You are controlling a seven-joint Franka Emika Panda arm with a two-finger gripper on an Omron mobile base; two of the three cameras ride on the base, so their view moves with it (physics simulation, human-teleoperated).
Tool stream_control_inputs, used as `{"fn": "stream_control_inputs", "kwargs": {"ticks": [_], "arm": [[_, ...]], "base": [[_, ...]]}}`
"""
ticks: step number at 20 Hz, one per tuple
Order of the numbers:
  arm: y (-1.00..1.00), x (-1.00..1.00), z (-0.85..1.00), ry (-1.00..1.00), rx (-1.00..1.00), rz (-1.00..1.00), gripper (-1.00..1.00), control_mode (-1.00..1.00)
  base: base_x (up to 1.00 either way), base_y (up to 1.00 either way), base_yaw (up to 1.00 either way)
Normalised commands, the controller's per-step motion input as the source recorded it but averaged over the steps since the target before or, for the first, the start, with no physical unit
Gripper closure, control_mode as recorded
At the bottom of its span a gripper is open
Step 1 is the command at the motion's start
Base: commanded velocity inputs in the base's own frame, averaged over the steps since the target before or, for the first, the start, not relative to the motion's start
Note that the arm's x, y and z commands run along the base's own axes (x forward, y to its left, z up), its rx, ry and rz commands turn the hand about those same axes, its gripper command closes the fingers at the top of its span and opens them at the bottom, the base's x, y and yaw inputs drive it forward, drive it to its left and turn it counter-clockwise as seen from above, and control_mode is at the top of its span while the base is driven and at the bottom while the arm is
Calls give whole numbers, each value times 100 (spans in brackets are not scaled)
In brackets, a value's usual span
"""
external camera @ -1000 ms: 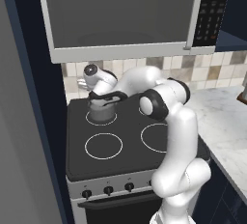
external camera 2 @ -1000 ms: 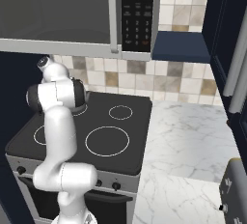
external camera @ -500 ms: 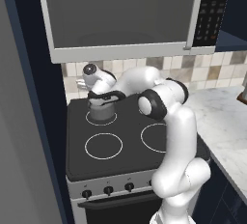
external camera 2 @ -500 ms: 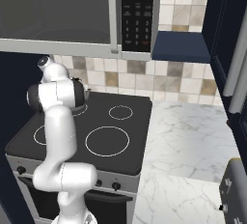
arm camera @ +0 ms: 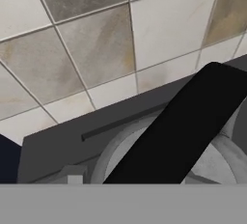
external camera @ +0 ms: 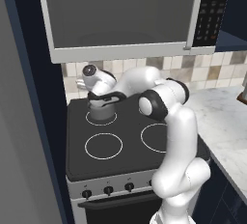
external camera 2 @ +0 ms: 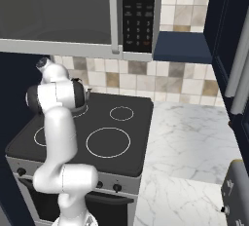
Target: The kettle is done boiling. Turn off the stove, then wait for 300 timesteps before moving the kettle to the dining table.
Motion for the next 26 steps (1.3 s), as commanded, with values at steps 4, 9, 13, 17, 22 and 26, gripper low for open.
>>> {"fn": "stream_control_inputs", "kwargs": {"ticks": [4,9,13,17,22,26], "arm": [[0,-50,-12,-18,3,-6,100,-100],[0,-44,-4,-18,4,-6,100,-100],[0,-29,13,-5,7,-7,100,-100],[0,-25,27,0,11,-10,100,-100],[0,-30,27,1,14,-9,100,-100],[0,-26,41,3,15,-9,100,-100]], "base": [[0,0,0],[0,0,0],[0,0,0],[0,0,0],[0,0,0],[0,0,0]]}}
